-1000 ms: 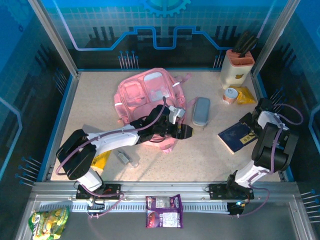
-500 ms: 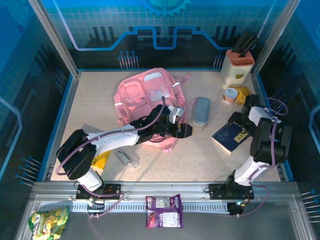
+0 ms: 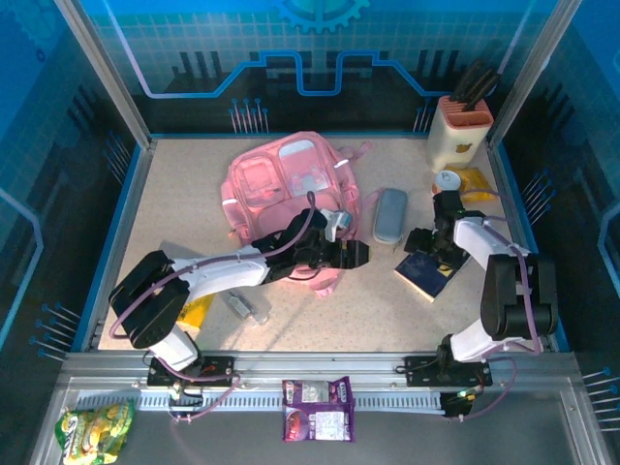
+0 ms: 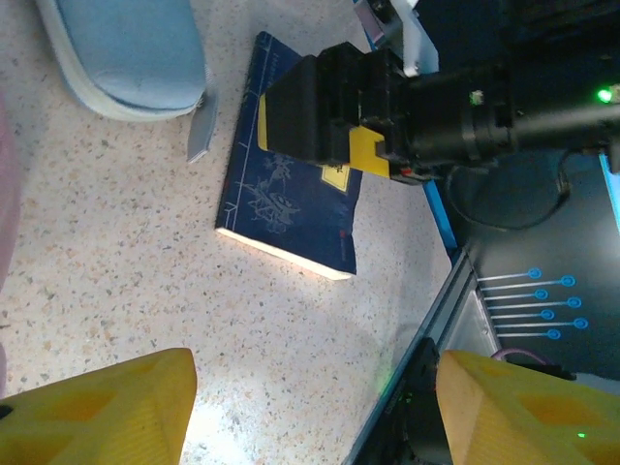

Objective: Pack the student bag
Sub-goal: Move the book to the middle-right of the table.

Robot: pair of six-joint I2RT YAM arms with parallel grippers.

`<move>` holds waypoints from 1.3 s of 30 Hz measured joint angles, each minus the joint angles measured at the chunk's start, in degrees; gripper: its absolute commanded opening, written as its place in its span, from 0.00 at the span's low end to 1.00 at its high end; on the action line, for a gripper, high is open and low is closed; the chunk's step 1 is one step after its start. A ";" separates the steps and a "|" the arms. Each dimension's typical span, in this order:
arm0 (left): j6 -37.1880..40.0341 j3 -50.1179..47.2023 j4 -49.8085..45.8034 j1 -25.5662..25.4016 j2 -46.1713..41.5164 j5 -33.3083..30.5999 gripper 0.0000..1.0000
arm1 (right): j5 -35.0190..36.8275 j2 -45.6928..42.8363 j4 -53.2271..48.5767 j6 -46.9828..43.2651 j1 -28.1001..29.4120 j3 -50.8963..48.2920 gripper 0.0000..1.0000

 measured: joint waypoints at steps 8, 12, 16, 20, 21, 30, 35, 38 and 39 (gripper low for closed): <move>-3.56 -0.59 3.45 -2.82 0.68 -1.18 0.65 | 4.70 -4.28 -2.40 -2.38 0.20 2.12 0.96; -4.11 0.74 3.82 -3.48 2.99 -1.38 0.65 | 9.46 -0.46 -2.56 -2.45 -2.78 6.84 0.98; -4.57 2.36 3.72 -3.61 4.04 -1.84 0.65 | 9.99 5.29 -1.20 -2.51 -7.98 10.73 0.94; -4.70 3.67 3.80 -3.74 4.33 -1.99 0.65 | 6.01 12.94 0.42 -2.51 -12.39 15.78 0.93; -4.70 3.76 3.85 -3.76 4.35 -1.99 0.65 | 5.07 13.99 1.25 -2.54 -12.87 16.17 0.92; -4.74 5.90 3.72 -3.80 6.56 -1.99 0.65 | -2.03 19.17 2.60 -1.60 -12.68 18.05 0.89; -5.11 6.01 3.76 -3.91 7.19 -1.99 0.65 | -3.87 18.18 4.87 -1.18 -10.75 15.45 0.85; -5.14 5.99 3.93 -3.96 7.21 -1.99 0.65 | -5.86 15.26 7.72 -0.96 -10.21 11.45 0.84; -5.14 5.95 4.02 -4.00 7.21 -1.99 0.65 | -6.71 14.43 8.46 -0.83 -9.97 10.36 0.83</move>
